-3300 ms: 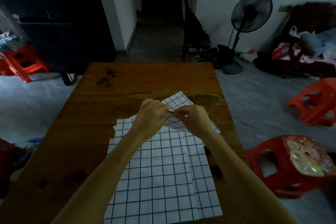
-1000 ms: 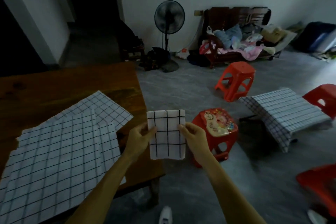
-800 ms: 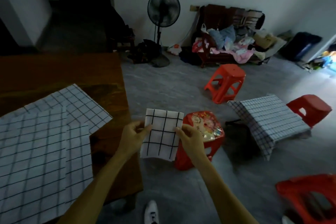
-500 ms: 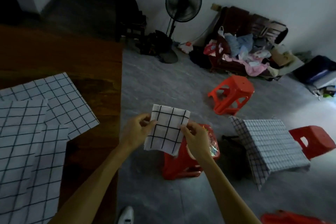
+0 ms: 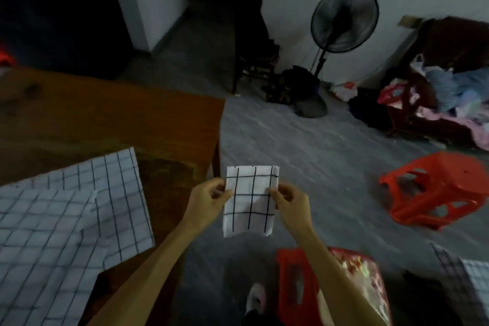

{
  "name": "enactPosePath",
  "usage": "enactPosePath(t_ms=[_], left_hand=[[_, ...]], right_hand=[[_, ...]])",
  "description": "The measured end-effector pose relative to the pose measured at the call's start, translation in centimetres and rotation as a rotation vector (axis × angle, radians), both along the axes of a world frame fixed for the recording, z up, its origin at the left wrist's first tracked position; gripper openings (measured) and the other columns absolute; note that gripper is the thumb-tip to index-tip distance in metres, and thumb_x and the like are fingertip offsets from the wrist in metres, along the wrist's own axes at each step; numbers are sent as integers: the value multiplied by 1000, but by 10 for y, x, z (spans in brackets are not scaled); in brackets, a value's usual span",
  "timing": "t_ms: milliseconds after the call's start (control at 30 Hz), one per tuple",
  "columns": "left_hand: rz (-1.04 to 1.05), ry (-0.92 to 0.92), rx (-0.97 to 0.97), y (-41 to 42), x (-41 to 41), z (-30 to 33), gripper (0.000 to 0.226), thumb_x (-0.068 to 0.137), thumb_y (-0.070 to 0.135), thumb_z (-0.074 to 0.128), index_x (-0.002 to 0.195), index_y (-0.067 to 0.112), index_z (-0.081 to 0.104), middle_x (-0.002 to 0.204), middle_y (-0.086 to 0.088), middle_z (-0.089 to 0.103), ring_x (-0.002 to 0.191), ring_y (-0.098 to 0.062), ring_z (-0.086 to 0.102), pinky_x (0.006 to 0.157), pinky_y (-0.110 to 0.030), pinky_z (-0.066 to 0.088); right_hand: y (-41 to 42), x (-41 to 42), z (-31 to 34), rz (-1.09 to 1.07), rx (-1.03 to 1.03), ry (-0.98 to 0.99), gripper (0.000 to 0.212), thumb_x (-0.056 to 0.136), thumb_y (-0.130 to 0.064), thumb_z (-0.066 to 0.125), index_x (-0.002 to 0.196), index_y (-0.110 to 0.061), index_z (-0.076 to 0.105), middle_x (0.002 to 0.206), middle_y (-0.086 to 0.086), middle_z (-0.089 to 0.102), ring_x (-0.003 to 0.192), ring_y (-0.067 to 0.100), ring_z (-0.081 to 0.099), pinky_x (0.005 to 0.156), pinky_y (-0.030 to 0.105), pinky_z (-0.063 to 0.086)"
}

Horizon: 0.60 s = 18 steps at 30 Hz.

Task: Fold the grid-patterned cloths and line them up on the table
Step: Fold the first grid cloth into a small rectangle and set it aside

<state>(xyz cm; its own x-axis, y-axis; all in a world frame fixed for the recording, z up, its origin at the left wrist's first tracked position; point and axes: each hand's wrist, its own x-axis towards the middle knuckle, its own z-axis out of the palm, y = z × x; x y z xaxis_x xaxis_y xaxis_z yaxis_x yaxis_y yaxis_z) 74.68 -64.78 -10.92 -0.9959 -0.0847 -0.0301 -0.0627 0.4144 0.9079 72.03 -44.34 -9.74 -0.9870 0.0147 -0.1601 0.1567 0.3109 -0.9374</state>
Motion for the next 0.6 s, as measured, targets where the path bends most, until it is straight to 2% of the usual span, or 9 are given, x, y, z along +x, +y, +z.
enactPosePath(t_ms=[100,267,467,600], left_hand=[[87,-3,-45,7,-45,20,8,88,20,63,94,18,67,88,6,69,81,-5,66,77,-33,57],[202,-4,-49,12,-119,48,8,88,22,63,95,25,66,92,11,69,84,-2,65,79,-34,57],[265,-12,1,10,-203,42,12,89,19,61,94,30,64,94,11,69,85,-5,66,79,-32,57],[339,7,30,-7,-276,24,7,90,20,60,90,25,65,87,6,68,79,-8,65,74,-27,55]], right_hand=[[3,-56,11,39,-74,-12,8,91,-20,64,90,-26,69,84,-12,71,77,4,68,65,16,53],[6,-148,33,95,-160,-17,8,90,-23,65,92,-26,72,88,-9,73,80,6,69,67,20,55],[-3,-248,31,184,-151,7,17,91,-20,64,80,-32,69,79,-13,72,74,0,67,63,15,52],[-25,-329,14,220,-94,-6,12,90,-22,65,80,-26,71,77,-8,72,73,6,66,67,24,55]])
